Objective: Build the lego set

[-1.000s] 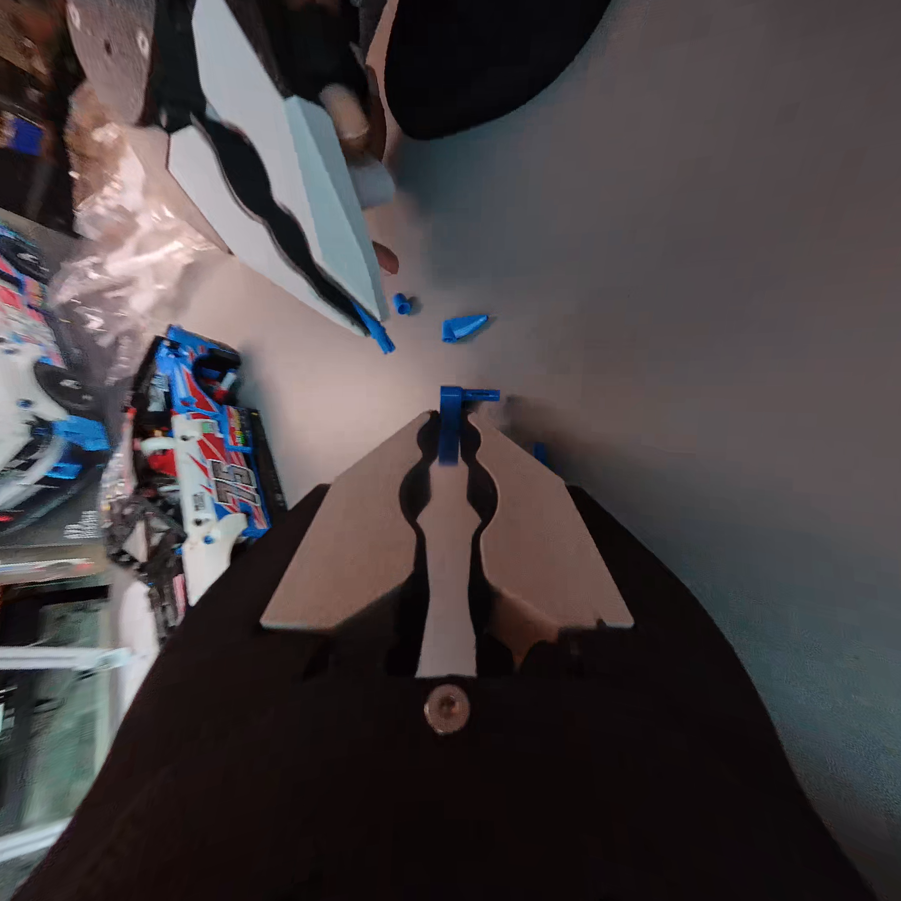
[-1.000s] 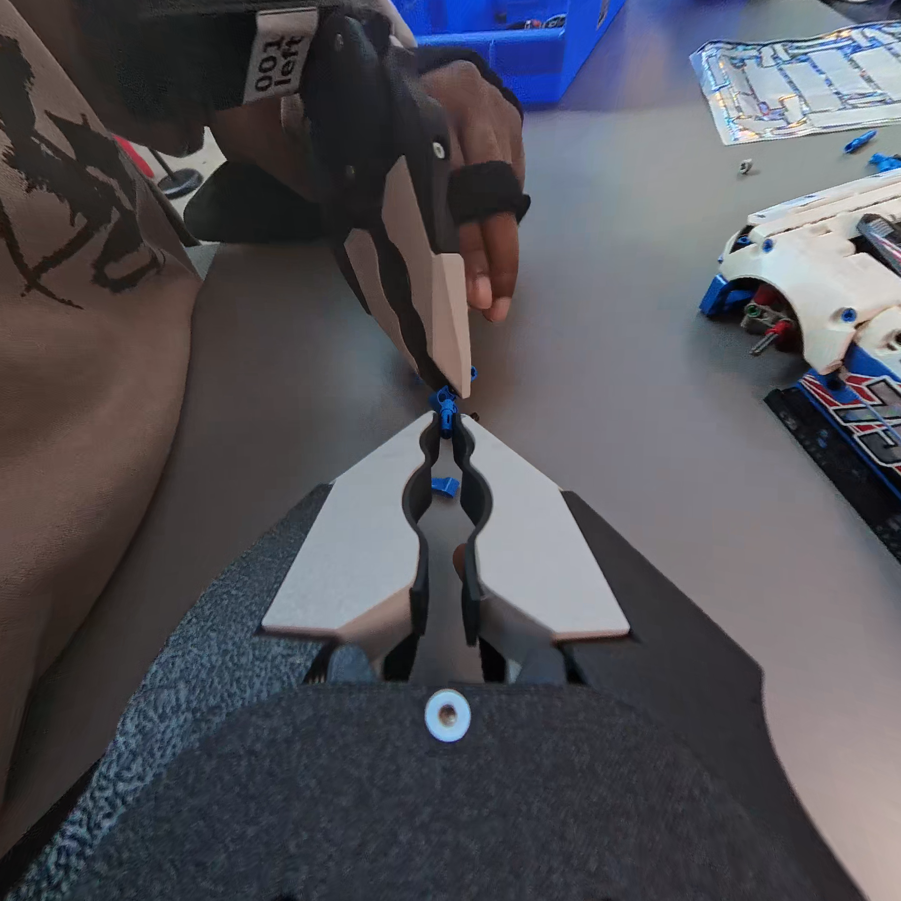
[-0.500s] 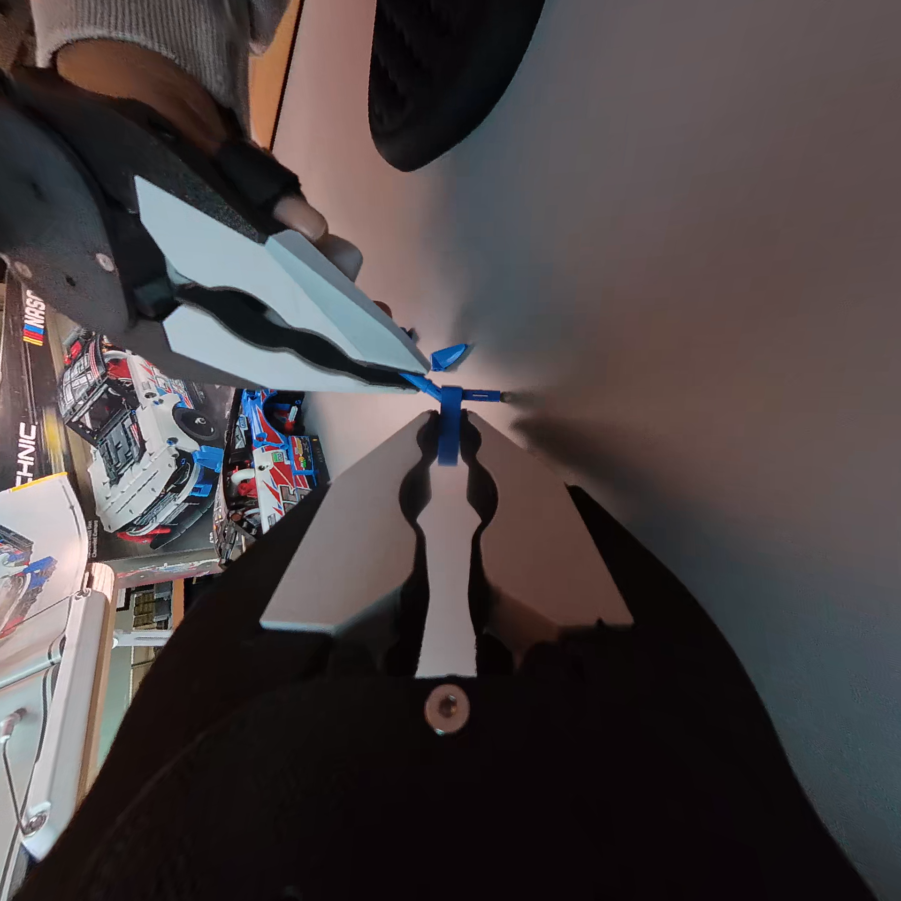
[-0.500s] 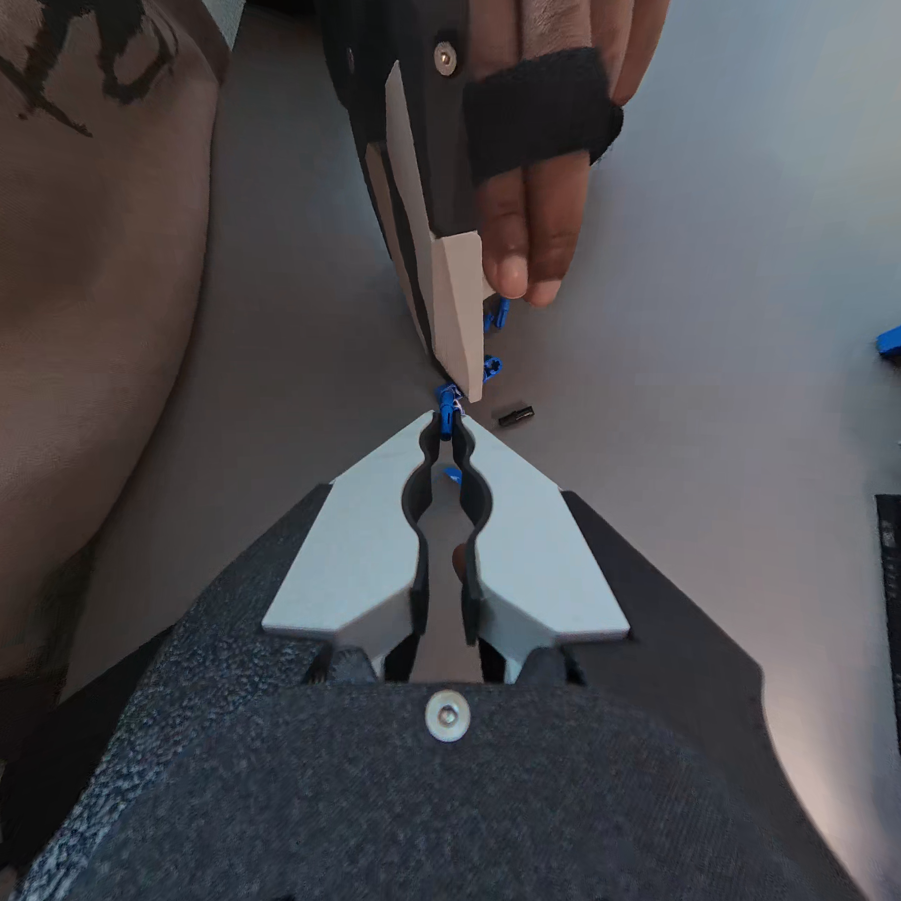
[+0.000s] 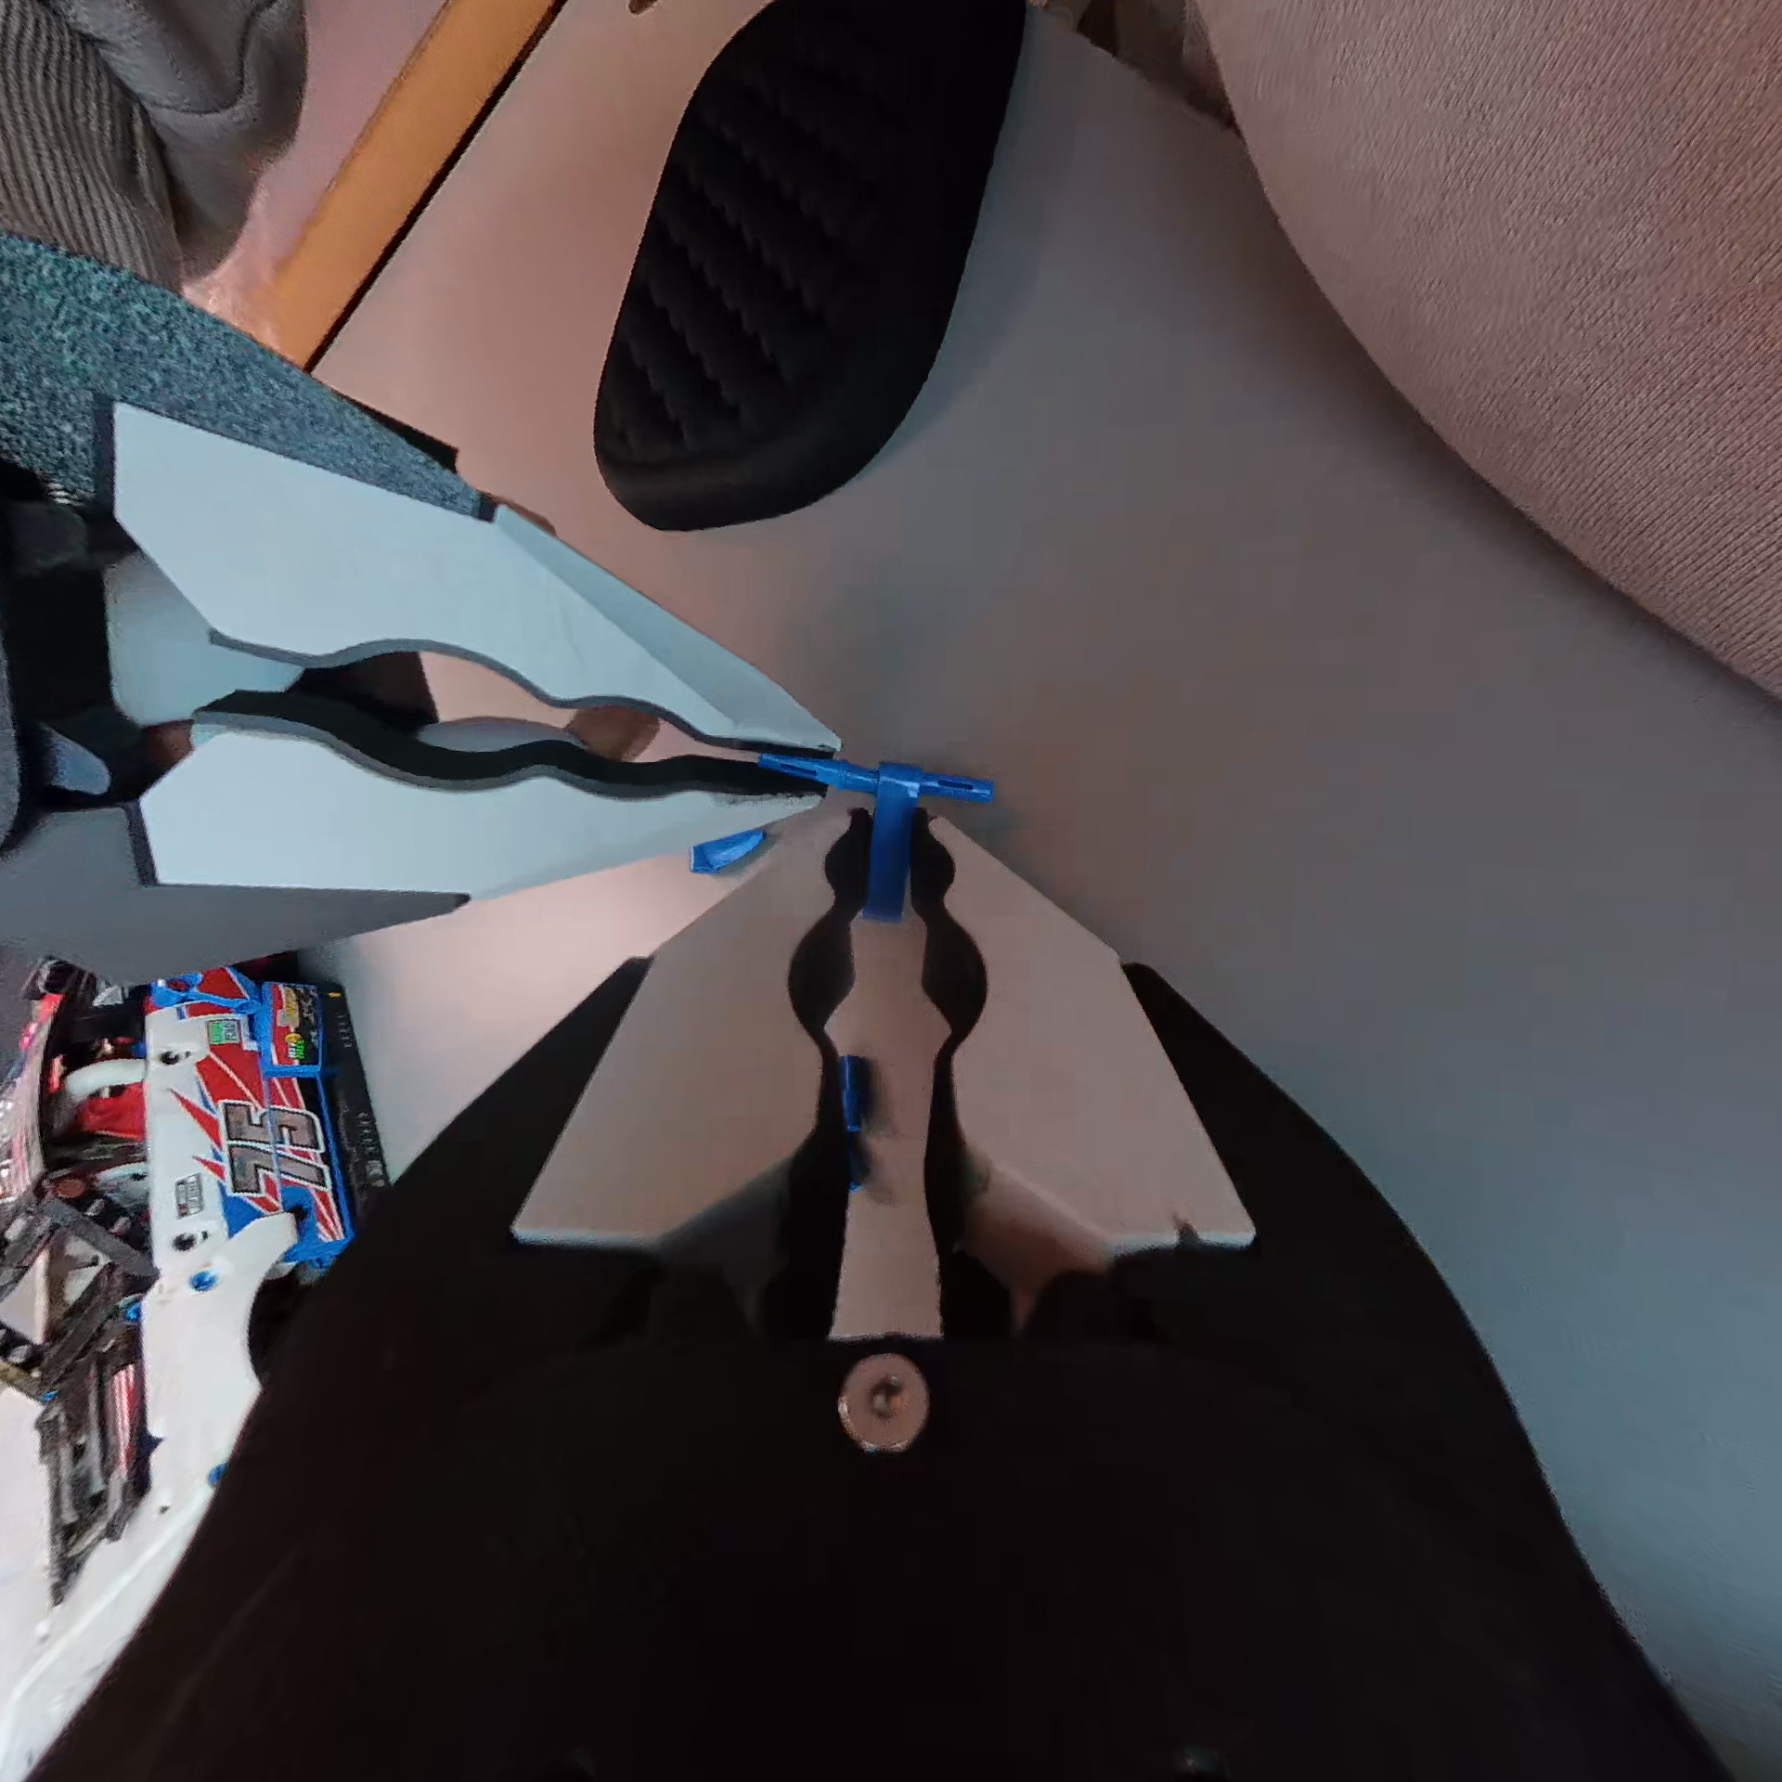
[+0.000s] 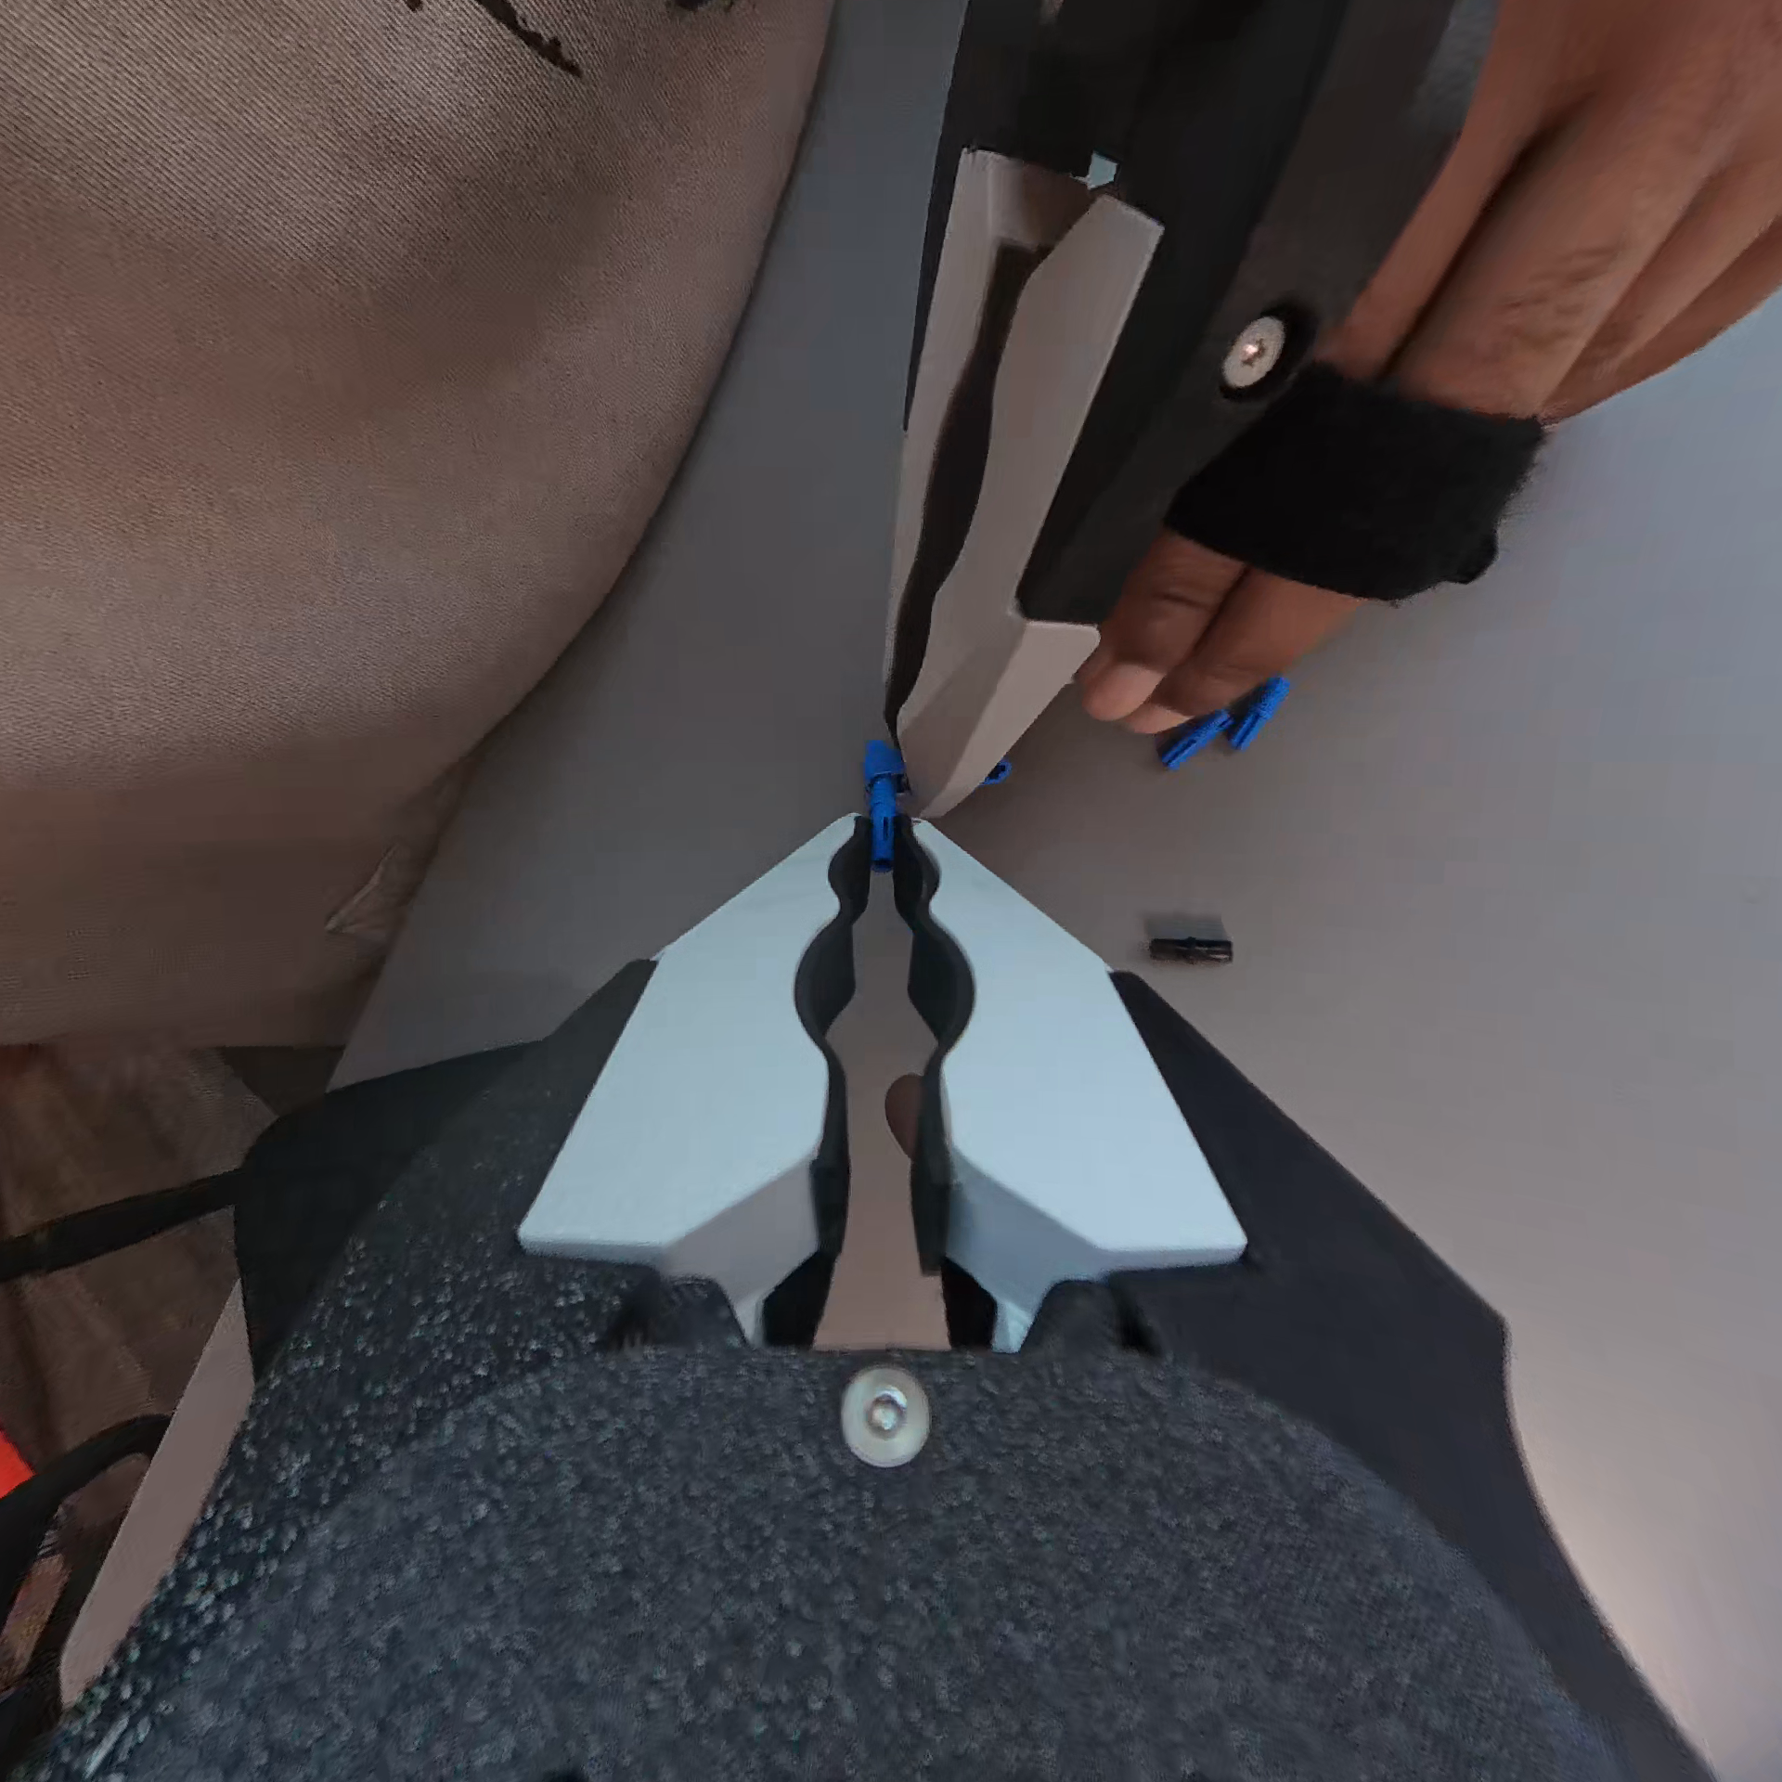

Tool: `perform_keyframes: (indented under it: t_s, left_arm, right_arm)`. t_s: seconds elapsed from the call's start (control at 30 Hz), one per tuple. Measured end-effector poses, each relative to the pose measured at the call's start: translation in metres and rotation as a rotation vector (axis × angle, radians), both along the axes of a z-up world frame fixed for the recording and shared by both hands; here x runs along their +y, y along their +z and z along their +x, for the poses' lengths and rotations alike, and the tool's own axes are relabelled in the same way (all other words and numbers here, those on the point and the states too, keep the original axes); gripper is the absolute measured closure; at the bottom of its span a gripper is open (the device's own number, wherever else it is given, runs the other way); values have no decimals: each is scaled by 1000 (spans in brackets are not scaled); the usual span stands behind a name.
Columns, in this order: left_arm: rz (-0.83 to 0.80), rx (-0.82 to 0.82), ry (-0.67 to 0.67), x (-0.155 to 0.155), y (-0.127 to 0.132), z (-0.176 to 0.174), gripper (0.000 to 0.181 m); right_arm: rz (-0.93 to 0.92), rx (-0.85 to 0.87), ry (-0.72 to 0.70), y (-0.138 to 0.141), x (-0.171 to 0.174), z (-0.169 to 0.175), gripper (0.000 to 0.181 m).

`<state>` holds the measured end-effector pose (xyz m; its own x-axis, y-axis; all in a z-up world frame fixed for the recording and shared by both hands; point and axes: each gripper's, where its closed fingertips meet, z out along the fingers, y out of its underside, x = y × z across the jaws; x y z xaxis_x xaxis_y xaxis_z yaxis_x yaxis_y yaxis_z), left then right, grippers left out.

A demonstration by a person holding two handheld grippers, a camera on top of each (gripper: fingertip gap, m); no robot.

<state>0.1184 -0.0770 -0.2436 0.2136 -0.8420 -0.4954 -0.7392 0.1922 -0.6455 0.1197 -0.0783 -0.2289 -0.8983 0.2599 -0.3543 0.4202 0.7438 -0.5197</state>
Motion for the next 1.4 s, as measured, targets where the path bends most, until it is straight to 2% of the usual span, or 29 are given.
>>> perform_keyframes:
  t_s: [0.03,0.23,0.43,0.73,0.87,0.93,1.1,1.17,1.23,1.3,1.4]
  left_arm:
    - [-10,-17,1,-1,1,1,175]
    - [-88,-123,-37,-6,9,10,175]
    - [-206,-316,-74,-15,29,20,175]
    - [-370,-545,-168,-29,57,29,175]
    - [-427,-610,-186,-34,62,27,175]
    - [-442,-658,-195,-36,70,27,175]
    - [-404,-713,-173,-29,84,23,175]
    - [-331,-801,-28,0,101,7,176]
    - [-306,-689,-90,-7,105,7,175]
    - [-246,-690,-70,-4,113,6,175]
    - [-211,-654,16,3,103,-8,175]
  right_arm:
    - [-11,-5,1,1,0,1,179]
    - [-19,-54,62,7,-5,10,179]
    - [-108,-140,86,25,-12,19,179]
    - [-170,-116,140,52,-24,25,179]
    - [-223,-64,111,56,-29,22,179]
    - [-311,-87,56,63,-30,21,179]
    - [-390,-148,-37,63,-26,24,179]
    - [-418,-224,-13,54,-45,38,180]
    - [-469,-193,15,66,-58,36,180]
    - [-390,-104,-5,65,-35,19,179]
    - [-356,-63,-64,63,-16,13,179]
